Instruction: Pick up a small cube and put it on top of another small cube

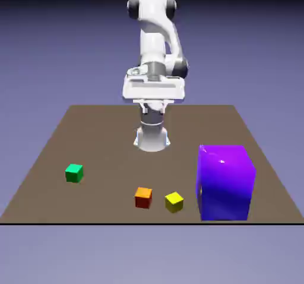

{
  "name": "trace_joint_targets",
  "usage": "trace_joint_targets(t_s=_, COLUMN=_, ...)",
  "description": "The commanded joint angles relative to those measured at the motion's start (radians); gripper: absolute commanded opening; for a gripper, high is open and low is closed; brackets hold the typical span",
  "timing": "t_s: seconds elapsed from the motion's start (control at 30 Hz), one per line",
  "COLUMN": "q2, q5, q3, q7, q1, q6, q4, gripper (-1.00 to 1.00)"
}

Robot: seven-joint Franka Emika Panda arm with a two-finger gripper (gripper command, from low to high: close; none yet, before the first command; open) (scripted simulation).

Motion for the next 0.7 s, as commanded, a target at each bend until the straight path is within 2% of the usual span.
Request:
trace_joint_targets(t_s=0.0, q2=0.036, q5=0.003, q3=0.021, q7=-0.021, q1=-0.016, q6=0.005, q4=0.006, gripper=0.0)
trace_joint_targets(t_s=0.67, q2=0.761, q5=0.061, q3=0.44, q7=-0.431, q1=-0.335, q6=0.105, q4=0.135, gripper=0.0)
